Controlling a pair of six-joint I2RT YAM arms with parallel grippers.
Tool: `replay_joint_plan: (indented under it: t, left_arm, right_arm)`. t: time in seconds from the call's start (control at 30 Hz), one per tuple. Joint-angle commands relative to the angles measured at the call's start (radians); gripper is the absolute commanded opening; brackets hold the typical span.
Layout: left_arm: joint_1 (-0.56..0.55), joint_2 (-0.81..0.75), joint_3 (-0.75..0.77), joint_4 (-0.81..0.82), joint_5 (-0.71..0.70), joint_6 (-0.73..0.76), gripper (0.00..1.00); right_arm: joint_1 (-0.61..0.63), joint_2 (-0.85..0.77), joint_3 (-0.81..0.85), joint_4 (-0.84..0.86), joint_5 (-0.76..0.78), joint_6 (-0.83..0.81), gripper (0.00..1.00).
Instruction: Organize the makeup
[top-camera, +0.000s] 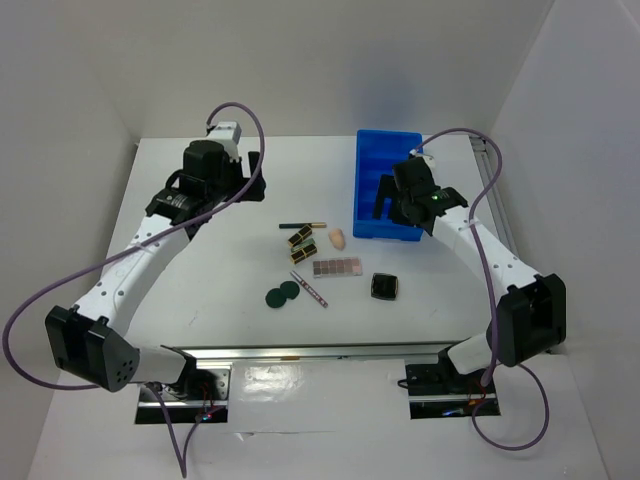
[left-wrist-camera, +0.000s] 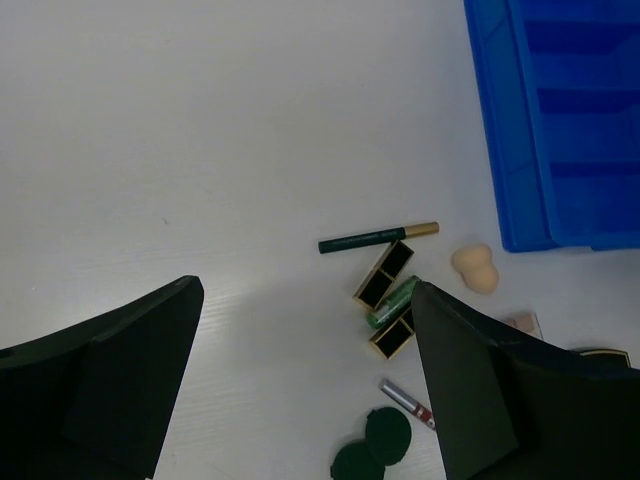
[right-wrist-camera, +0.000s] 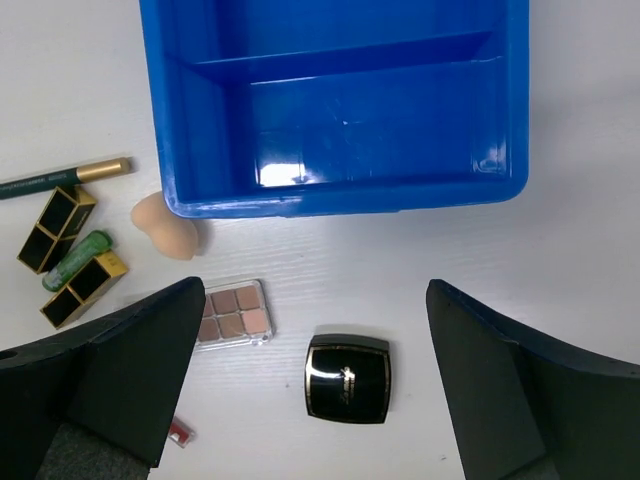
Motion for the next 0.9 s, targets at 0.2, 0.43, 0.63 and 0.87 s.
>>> replay_joint_plan:
  t: [0.2, 0.43, 0.63, 0.87]
  left_arm:
    - [-0.008, 0.029, 0.089, -0.027, 0.090, 0.007, 1.00]
    - [-0.017, 0.039, 0.109, -0.057, 0.023, -0.011, 1.00]
    - [-0.017, 0.003, 0.048, -0.022, 0.006, -0.020, 1.00]
    - [-0.026, 0.015, 0.059, -0.033, 0.030, -0.029, 1.00]
  right_arm:
    - [-0.006, -0.102, -0.024, -0.072, -0.038, 0.003, 0.99]
    - [-0.006, -0.268, -0.255, -0.087, -0.247, 0.129, 0.85]
    - [0.043, -0.262, -0.313, -0.196, -0.296, 0.222, 1.00]
    - [0.091, -0.147, -0.327, -0.178, -0.241, 0.273, 1.00]
